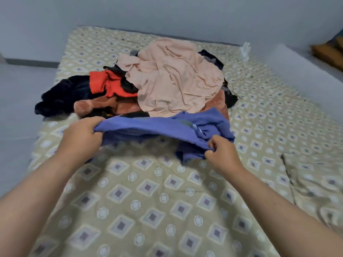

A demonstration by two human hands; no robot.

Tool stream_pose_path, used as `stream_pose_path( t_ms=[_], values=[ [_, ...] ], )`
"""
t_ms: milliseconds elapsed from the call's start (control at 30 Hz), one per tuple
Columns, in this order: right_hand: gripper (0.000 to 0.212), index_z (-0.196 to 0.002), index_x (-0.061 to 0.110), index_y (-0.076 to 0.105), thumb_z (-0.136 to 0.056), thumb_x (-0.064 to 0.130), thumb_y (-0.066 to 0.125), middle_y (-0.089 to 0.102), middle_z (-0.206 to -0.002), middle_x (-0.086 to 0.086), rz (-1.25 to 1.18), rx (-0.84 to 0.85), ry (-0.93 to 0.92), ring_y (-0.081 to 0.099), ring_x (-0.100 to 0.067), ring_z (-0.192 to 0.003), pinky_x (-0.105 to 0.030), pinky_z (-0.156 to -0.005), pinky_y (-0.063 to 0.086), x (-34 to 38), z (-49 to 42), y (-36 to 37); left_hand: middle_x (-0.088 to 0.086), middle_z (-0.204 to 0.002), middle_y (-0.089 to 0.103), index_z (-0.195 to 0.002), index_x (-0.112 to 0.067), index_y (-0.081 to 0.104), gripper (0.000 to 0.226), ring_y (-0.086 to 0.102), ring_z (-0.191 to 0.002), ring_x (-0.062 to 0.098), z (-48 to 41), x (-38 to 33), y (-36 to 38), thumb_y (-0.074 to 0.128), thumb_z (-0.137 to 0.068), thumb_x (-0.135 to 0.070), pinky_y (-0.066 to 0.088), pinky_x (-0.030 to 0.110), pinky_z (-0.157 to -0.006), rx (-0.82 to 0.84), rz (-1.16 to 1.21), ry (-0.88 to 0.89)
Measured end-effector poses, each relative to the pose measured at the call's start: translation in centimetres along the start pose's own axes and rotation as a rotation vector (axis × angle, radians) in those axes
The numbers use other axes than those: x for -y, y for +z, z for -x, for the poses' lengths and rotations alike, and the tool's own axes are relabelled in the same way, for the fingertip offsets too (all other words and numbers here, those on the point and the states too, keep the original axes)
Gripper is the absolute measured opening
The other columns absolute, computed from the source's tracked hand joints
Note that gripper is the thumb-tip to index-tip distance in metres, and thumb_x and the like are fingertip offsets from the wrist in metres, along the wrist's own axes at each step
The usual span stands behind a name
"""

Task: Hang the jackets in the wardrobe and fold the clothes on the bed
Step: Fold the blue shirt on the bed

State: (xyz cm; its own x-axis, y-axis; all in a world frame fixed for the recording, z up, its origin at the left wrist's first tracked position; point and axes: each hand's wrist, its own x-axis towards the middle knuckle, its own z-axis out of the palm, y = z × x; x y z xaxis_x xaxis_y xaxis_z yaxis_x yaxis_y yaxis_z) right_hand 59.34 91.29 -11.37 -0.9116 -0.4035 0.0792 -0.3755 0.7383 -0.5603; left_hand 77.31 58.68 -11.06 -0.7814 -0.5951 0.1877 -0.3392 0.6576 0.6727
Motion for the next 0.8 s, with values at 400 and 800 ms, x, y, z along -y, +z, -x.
stream_pose_path(
  t_ms=[400, 800],
  values=[
    [0.018, -0.066, 0.012, 0.065, -0.078, 0.013, 0.051, 0.062, -0.069, -0.010, 0.200, 0.985, 0.151, 0.055, -0.021, -0.060, -0.024, -0.055, 0.044, -3.7, 15.1, -2.9, 0.001, -0.091, 0.065, -0.080, -0.017, 0.063, 0.033, 0.061, -0.087, 0.017, 14.5, -1.7, -1.8, 0.051, -0.060, -0.041, 0.047, 0.025, -0.079, 1.226, -0.848, -0.228],
    [0.020, -0.097, 0.011, 0.069, -0.078, 0.015, 0.068, 0.074, -0.096, 0.001, -0.466, 0.189, 0.587, 0.069, -0.020, -0.087, -0.036, -0.081, 0.057, -4.1, 11.7, 2.5, -0.018, -0.103, 0.069, -0.111, -0.028, 0.060, 0.041, 0.066, -0.098, 0.003, 10.6, -10.6, 12.0, 0.078, -0.075, -0.031, 0.051, 0.026, -0.083, 0.577, 0.415, -0.255]
  ],
)
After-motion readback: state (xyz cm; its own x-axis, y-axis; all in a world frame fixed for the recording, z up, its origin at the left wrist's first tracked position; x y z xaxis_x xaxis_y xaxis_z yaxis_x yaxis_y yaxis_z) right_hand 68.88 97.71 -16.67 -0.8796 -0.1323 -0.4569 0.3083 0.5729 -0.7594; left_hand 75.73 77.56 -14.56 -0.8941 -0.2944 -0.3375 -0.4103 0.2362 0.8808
